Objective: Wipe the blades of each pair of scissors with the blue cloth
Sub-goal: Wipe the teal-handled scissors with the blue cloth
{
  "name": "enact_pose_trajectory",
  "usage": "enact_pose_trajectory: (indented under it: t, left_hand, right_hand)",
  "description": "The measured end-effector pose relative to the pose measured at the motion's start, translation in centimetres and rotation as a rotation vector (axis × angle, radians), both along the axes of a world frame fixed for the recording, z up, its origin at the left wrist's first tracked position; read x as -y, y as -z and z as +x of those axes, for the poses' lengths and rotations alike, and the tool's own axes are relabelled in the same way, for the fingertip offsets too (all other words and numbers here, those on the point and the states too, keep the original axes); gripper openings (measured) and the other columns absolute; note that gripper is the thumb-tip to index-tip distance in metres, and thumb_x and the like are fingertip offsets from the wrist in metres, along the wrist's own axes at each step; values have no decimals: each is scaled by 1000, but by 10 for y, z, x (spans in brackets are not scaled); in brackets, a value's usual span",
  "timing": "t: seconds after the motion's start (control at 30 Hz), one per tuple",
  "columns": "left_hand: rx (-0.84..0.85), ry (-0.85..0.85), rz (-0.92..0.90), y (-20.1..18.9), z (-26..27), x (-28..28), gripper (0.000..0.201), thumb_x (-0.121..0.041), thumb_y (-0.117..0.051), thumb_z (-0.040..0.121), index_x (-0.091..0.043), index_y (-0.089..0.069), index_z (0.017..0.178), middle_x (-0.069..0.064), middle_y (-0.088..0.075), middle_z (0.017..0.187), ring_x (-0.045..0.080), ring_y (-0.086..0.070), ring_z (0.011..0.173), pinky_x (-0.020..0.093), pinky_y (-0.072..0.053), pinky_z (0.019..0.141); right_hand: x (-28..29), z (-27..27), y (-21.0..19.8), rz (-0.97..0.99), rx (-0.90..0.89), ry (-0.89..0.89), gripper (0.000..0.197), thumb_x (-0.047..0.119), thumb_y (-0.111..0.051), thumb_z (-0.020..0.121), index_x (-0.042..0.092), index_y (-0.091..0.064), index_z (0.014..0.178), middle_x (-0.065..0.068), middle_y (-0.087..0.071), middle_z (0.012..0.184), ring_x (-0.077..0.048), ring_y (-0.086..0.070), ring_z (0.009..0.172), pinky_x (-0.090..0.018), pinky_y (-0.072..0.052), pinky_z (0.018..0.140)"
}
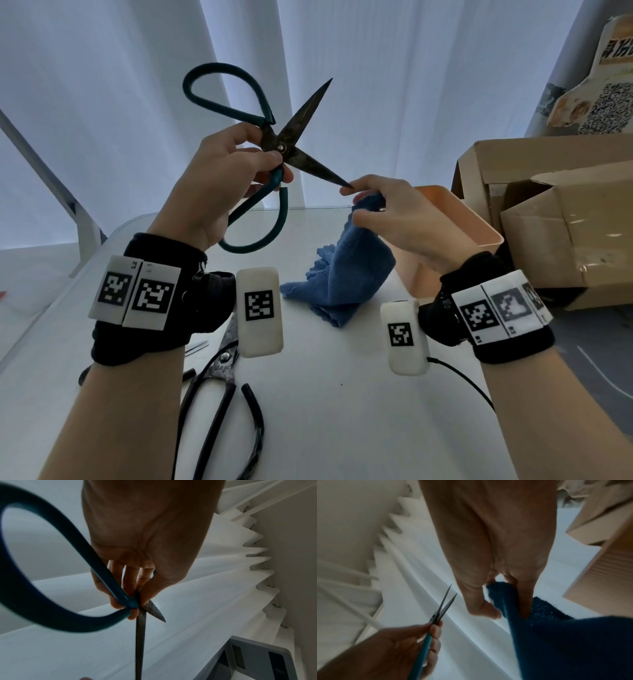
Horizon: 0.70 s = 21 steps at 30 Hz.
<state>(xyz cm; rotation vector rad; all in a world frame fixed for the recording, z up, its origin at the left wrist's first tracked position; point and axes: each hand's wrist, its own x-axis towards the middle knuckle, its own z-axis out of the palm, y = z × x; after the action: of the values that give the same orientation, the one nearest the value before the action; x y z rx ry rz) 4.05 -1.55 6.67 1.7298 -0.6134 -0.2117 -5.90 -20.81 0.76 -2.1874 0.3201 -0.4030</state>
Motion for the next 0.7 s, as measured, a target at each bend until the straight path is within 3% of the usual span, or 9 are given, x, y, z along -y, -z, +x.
enact_pose_trajectory:
  t: [0.1,0.23,0.47,0.7]
  left_hand:
    - [0,-24,-18,-1,1,-3,7,-12,-55,99,-15,-61,101,-2,-74,77,9,-70,80,30,-50,85]
    - [-9,-63,-44,-2,5,-8,10,-13,-54,99,-19,-62,97,-3,-74,76,11,-71,85,34,-50,91]
    - [-1,-83,-109,-4,9,-15,14,-13,-53,99,-22,-60,91,-2,-73,76,9,-71,82,28,-48,80]
    - [-11,-104,-134,-5,14,-20,11,-13,-54,99,-21,-60,93,-2,-74,76,11,-70,84,35,-48,93]
  right_hand:
    - [5,3,0,212,-10,35,33,12,-49,98,17,-57,130,-5,-67,113,-18,-68,103,-32,-55,96]
    - [11,-2,-4,250,21,32,22,11,-50,102,8,-65,118,-14,-69,112,-18,-70,93,-22,-59,83]
    - [10,-3,-4,384,109,-34,15,10,-56,100,4,-70,102,-24,-70,108,-14,-70,88,-26,-60,81]
    - [13,-5,-3,516,135,-119,9,9,-61,97,4,-69,96,-18,-70,98,-15,-68,91,-24,-58,82]
